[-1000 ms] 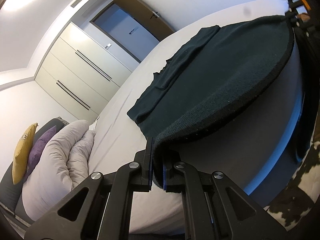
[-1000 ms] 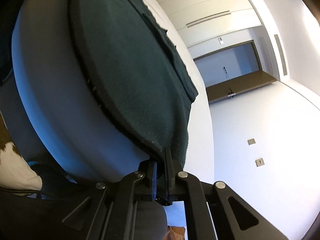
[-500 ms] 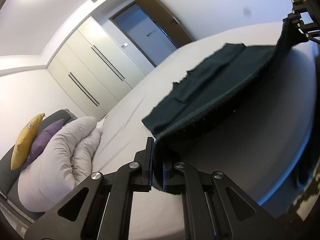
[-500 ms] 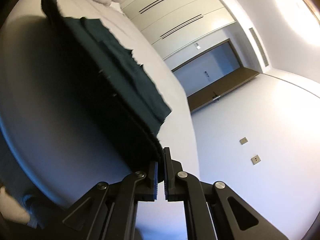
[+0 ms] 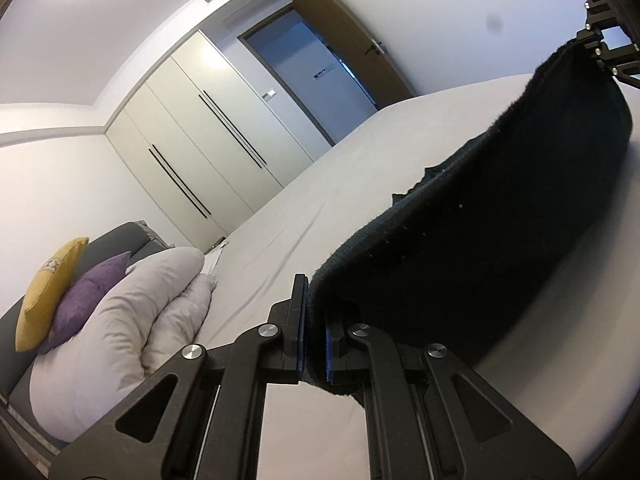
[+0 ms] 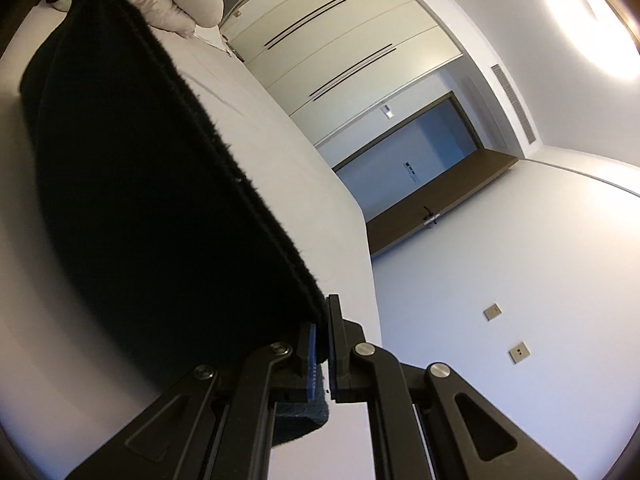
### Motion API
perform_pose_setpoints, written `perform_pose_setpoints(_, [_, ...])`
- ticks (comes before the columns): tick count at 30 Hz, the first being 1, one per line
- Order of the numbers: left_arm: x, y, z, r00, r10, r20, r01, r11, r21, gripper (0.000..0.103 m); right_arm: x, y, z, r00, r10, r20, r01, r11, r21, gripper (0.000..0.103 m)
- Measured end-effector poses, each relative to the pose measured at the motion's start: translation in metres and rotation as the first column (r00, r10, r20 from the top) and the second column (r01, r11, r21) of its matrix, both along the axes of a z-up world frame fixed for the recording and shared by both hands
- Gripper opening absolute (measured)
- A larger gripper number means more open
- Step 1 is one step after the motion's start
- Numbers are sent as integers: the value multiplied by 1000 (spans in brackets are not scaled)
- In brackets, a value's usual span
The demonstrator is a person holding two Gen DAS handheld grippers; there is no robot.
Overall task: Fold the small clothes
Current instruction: 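Lift the hem with both tools and fold it over toward the collar, then open both tools and release the folded hem onto the sweater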
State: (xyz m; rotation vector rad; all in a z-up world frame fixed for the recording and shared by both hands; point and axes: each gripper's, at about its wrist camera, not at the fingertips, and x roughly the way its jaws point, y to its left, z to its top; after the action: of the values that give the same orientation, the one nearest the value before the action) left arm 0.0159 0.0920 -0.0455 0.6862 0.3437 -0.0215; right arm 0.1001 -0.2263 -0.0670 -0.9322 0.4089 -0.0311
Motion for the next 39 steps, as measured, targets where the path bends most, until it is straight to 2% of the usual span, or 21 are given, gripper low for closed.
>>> perform_pose_setpoints(5, [69,-1,-1,997,3,-74,-6,999,-36,6,61,3,-4,999,14,-45,-15,1000,-26,4])
perform_pose_setpoints(13, [171,-7,-19,985,34,-169,-42,998,-43,6,154,3,-11,990,3,-142,-5,1000,-12,4])
perform_pose_setpoints(19, [243,-9,-49,964,56,-261,-67,997,-32,6,209,9,-34,976,-4,-219,-4,999,-35,4])
perform_pose_setpoints(24, [281,-19,-79,949,65,-309,-75,997,-21,7,238,4,-55,956,-26,-293,25,1000,-7,4])
perform_pose_setpoints(25, [287,-20,-86,944,76,-320,-85,996,-16,10,244,3,-57,950,-29,-311,31,1000,-1,4])
perform_pose_setpoints(27, [304,-22,-104,922,98,-375,-113,993,-18,11,256,1,-68,934,-42,-354,45,999,-1,5])
perform_pose_setpoints(28, [307,-23,-112,909,103,-404,-124,992,-25,13,260,0,-73,934,-45,-353,46,999,-6,6])
perform_pose_setpoints(29, [314,-19,-121,892,105,-440,-130,991,-27,13,265,-2,-77,932,-46,-360,50,999,1,23])
perform_pose_setpoints(30, [318,-18,-127,886,108,-450,-133,991,-26,13,267,-5,-80,929,-56,-367,65,998,12,49])
perform_pose_setpoints(31, [317,-18,-128,891,105,-442,-133,991,-33,15,269,-9,-81,934,-76,-350,89,996,21,57])
perform_pose_setpoints(32, [319,-17,-126,892,106,-439,-139,989,-44,23,270,-15,-77,940,-84,-329,108,993,56,67])
perform_pose_setpoints(33, [321,-13,-124,893,118,-434,-157,986,-55,31,272,-22,-72,937,-84,-338,129,985,114,72])
perform_pose_setpoints(35, [324,-2,-118,900,170,-401,-213,975,-63,88,275,-39,-62,925,-81,-372,173,960,222,78])
perform_pose_setpoints(36, [325,5,-113,907,193,-373,-236,969,-72,95,277,-46,-57,924,-90,-371,192,949,248,83])
perform_pose_setpoints(39, [331,26,-104,901,243,-360,-296,950,-98,97,285,-76,-42,913,-169,-373,300,896,328,83])
